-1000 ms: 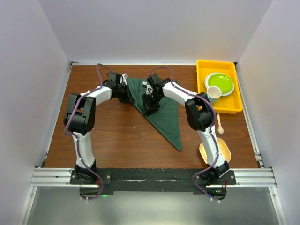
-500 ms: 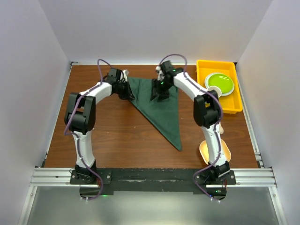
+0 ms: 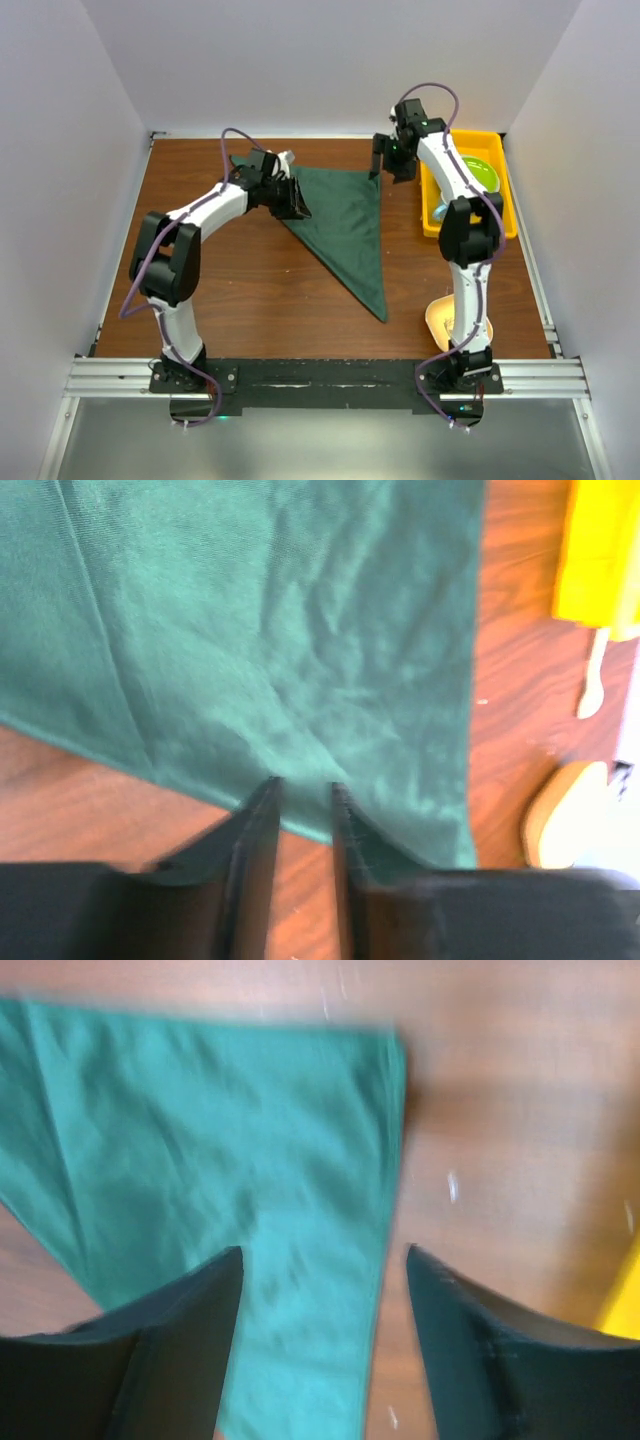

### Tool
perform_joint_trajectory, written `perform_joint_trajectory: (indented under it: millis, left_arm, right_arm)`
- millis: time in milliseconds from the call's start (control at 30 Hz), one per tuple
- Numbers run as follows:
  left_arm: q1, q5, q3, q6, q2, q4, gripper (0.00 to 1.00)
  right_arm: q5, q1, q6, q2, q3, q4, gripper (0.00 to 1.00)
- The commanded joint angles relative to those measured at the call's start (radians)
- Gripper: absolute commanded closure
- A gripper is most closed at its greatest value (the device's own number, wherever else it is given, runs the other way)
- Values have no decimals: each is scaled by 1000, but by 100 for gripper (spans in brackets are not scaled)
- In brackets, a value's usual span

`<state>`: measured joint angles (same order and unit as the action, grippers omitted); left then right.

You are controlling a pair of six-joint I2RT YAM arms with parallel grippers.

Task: Fold the napkin, place the utensils inside, and roll it up
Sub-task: Grab a utensil with the right arm

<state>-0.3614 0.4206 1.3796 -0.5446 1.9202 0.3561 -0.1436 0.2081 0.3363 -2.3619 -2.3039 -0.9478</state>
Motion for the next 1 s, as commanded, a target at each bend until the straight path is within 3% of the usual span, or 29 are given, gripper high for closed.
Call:
perform_joint_trajectory:
  millis: [0,167,433,700,967]
  left_arm:
    - [-11,33,-49,-20,-179,-20,59]
    - [-60,44,-149,-40,-306,-34,46]
    - [-105,44,-290,-11,-542,9,43]
    - [-105,110,-358,92,-705,79,43]
    - [-99,161,-430,166,-839,125,43]
  right_arm:
    - [122,7,-63,364,259,-79,22]
    - [177,-44,-105,628,609,-60,7]
    - [294,-93,-244,894,960,73,8]
    - [407,-140,-443,836,960,-77,8]
    - [348,-263,-611,837,994,-45,12]
